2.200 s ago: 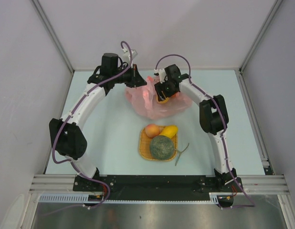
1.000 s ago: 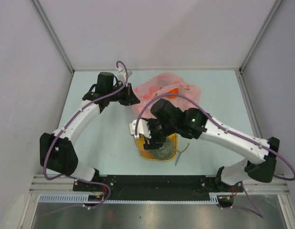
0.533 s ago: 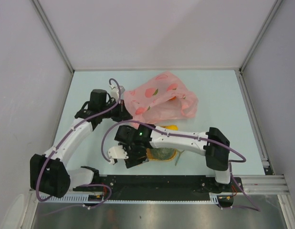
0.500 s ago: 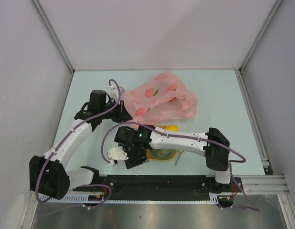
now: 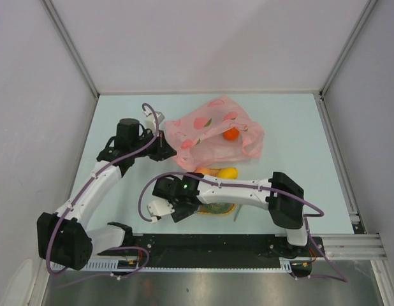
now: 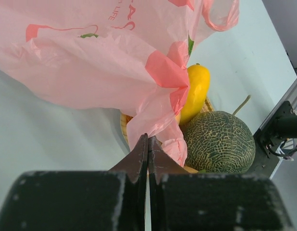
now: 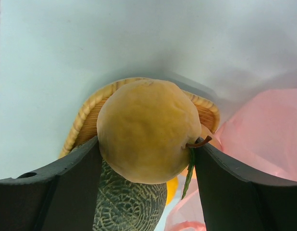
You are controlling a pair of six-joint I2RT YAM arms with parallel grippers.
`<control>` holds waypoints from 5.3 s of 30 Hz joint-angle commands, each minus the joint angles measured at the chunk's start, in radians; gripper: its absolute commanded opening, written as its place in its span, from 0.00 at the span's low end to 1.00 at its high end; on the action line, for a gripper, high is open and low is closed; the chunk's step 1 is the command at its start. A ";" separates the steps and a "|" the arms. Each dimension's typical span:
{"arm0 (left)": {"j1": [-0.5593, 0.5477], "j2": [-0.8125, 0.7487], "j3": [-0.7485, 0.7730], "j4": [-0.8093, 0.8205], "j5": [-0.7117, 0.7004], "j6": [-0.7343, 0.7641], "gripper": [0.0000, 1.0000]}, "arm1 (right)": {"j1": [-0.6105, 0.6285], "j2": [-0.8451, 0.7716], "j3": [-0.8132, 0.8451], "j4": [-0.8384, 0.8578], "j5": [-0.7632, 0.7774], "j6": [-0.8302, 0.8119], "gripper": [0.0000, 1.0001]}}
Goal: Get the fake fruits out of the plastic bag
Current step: Place the fake fruit on the plate, then take out the fake fruit from the plastic bag.
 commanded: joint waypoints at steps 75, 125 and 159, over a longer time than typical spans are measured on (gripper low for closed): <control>-0.016 0.330 0.629 -0.027 0.247 -0.037 0.00 | -0.739 -0.446 -0.194 0.399 -0.247 0.583 0.75; 0.016 0.310 0.467 -0.097 0.166 0.053 0.00 | -0.943 0.072 -0.023 0.613 -0.010 0.600 0.90; 0.001 0.318 0.484 -0.140 0.140 0.091 0.00 | -0.957 0.137 0.138 0.490 -0.295 0.609 0.77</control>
